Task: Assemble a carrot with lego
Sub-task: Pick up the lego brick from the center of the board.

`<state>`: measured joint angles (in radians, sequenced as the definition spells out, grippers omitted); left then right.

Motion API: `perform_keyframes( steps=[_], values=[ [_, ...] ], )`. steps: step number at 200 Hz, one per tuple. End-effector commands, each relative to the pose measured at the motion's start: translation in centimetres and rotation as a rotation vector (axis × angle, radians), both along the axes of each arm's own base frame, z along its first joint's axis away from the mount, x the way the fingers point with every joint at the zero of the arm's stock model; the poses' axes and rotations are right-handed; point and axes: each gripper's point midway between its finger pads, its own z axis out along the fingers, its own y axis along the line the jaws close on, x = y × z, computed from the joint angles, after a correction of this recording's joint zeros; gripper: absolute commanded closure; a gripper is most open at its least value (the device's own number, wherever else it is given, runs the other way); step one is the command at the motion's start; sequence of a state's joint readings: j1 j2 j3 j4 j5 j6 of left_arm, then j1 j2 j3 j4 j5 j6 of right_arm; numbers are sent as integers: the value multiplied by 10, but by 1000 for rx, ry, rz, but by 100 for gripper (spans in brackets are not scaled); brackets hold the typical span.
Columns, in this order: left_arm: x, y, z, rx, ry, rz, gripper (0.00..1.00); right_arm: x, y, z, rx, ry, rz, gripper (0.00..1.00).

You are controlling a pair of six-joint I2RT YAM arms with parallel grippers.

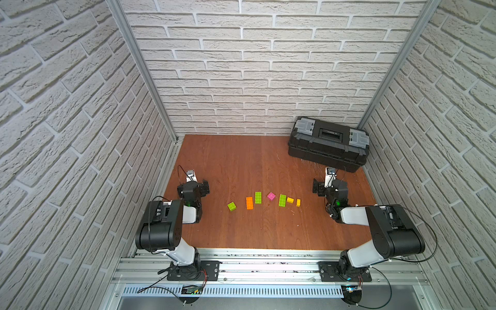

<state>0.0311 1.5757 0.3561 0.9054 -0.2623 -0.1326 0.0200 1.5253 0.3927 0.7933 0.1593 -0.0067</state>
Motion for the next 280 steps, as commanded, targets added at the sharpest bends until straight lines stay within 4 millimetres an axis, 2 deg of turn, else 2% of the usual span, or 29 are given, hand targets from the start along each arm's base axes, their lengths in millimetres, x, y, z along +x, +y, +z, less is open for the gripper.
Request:
perform_keyframes(
  steps=[1, 21, 30, 38, 51, 66, 80, 91, 102, 127, 148, 170, 202, 220, 240, 280],
  values=[
    [6, -1, 23, 32, -63, 13, 2, 5, -9, 30, 6, -86, -54, 1],
    [-1, -4, 35, 89, -95, 44, 2, -9, -31, 60, 22, 12, -221, 1],
    [-6, -2, 50, 155, -100, 124, 2, -17, -41, 80, 55, 23, -302, 1],
    [-5, -9, 65, 201, -92, 125, 2, -22, -42, 94, 84, 17, -326, 1],
    [-7, -17, 88, 204, -85, 139, 2, -31, -42, 109, 155, 20, -359, 1],
    [-13, -19, 103, 121, -4, 165, 2, -32, -21, 120, 191, 103, -243, 0],
    [-22, -17, 122, 15, 12, 227, 2, -32, 0, 123, 236, 177, -147, 8],
    [-28, -21, 131, -58, 28, 232, 2, -34, 16, 121, 284, 234, -78, 9],
    [-37, -28, 132, -130, 64, 225, 2, -38, 34, 119, 332, 292, -22, 11],
    [-54, -48, 121, -252, 157, 201, 2, -47, 94, 122, 366, 392, 148, 13],
    [-63, -68, 93, -300, 324, 157, 3, -54, 149, 127, 329, 451, 285, 12],
    [-71, -85, 70, -334, 457, 128, 4, -52, 189, 119, 376, 548, 329, 14],
    [-73, -113, 61, -451, 500, 33, 5, -43, 244, 104, 402, 608, 370, 17],
    [-74, -118, 56, -485, 504, 21, 5, -37, 273, 95, 391, 646, 377, 17],
    [-75, -122, 49, -502, 541, 26, 4, -31, 300, 74, 353, 719, 379, 17],
    [-79, -140, 23, -544, 672, -11, 7, -17, 330, 52, 304, 764, 390, 17]
  ],
)
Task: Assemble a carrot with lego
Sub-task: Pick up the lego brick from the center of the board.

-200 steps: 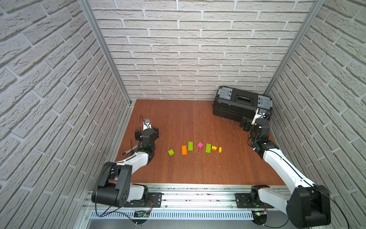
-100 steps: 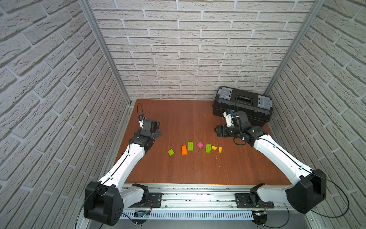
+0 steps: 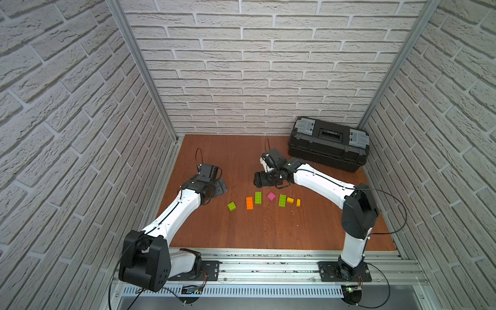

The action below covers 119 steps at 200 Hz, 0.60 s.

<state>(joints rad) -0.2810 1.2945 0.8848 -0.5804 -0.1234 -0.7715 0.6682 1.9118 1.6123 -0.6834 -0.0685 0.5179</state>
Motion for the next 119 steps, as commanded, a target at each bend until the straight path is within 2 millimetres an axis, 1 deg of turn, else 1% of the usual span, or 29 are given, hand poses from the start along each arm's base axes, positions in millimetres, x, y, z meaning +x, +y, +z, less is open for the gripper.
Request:
perform_keyframes(
  steps=[1, 6, 13, 14, 15, 39, 55, 75, 93, 119],
  values=[
    [-4, -17, -13, -69, 71, -40, 7, 4, 5, -1, -19, 12, -19, 17],
    [-5, -18, -16, -71, 82, -45, 8, 4, 7, -3, -22, 17, -16, 17],
    [-7, -19, -19, -72, 98, -50, 8, 4, 9, 1, -22, 17, -15, 17],
    [-7, -19, -20, -73, 101, -50, 9, 5, 10, -10, -39, 36, -15, 17],
    [-7, -20, -20, -74, 102, -51, 9, 5, 10, -11, -42, 39, -14, 17],
    [-12, -20, -23, -85, 118, -45, 9, -4, 22, -26, -78, 78, 11, 18],
    [-15, -20, -21, -101, 109, -30, 9, -14, 31, -36, -104, 103, 30, 18],
    [-22, -18, -18, -118, 105, 1, 9, -21, 38, -48, -119, 122, 36, 20],
    [-29, -16, -15, -134, 94, 26, 9, -27, 44, -54, -124, 130, 41, 24],
    [-40, -12, -13, -150, 77, 53, 9, -38, 56, -62, -128, 143, 60, 27]
  ],
)
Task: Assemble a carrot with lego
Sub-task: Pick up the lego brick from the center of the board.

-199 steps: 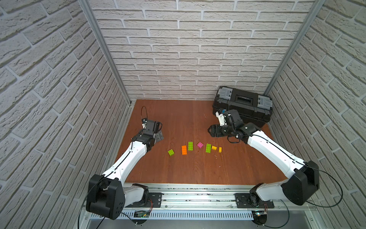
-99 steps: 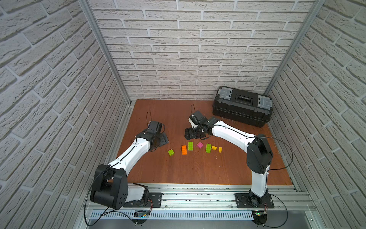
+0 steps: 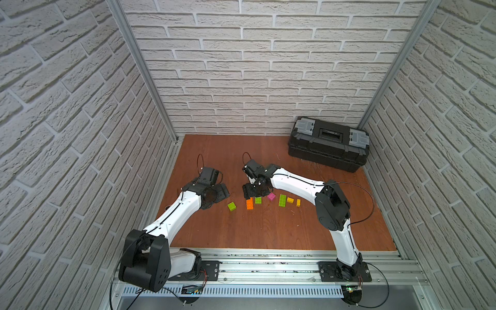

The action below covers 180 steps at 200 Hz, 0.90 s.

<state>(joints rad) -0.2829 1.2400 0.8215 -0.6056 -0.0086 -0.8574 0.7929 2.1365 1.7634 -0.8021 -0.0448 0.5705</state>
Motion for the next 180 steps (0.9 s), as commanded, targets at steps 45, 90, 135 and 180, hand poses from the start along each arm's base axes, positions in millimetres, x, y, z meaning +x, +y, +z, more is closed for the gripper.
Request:
perform_keyframes(
  steps=[45, 90, 135, 180],
  values=[
    [-26, 8, -1, -13, 12, 47, 9, -16, 15, -13, -24, 23, -13, 34],
    [-36, 12, -11, -13, 31, 74, 10, -21, 16, -25, -42, 59, -23, 41],
    [-45, 13, -18, -28, 33, 88, 10, -20, 17, -30, -53, 68, -34, 39],
    [-46, 14, -21, -24, 35, 95, 10, -19, 16, -36, -96, 72, -48, 38]
  ],
)
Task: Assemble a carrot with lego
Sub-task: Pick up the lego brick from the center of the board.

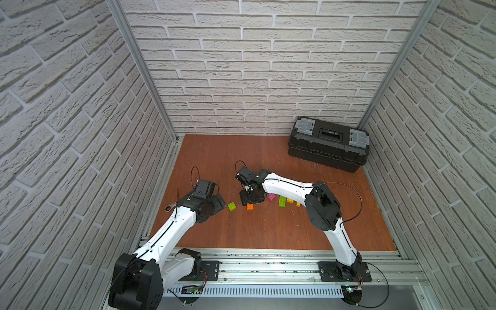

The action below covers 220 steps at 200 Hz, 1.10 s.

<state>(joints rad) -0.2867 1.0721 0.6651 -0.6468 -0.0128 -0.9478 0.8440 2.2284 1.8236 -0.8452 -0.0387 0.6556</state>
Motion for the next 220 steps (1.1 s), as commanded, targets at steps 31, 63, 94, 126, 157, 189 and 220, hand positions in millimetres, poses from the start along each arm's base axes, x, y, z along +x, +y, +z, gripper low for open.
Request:
perform_keyframes(
  steps=[31, 63, 94, 126, 157, 189, 220],
  values=[
    [-3, 0, -7, 5, 21, 14, 11, -4, -2, -15, -85, 18, -9, 41],
    [-4, 0, -12, 3, 39, 32, 11, -7, -6, -24, -111, 37, -13, 46],
    [-5, -1, -14, -2, 51, 39, 12, -8, -9, -31, -130, 43, -16, 54],
    [-2, -5, -16, -16, 67, 38, 12, -9, -13, -31, -150, 43, -17, 66],
    [-1, -13, -22, -43, 102, 30, 12, -8, -18, -21, -162, 30, -3, 98],
    [6, -16, -23, -50, 128, 42, 15, -5, -26, 0, -166, -3, 10, 98],
    [15, -16, -22, -54, 129, 74, 20, -1, -31, 22, -130, -22, 9, 98]
  ],
)
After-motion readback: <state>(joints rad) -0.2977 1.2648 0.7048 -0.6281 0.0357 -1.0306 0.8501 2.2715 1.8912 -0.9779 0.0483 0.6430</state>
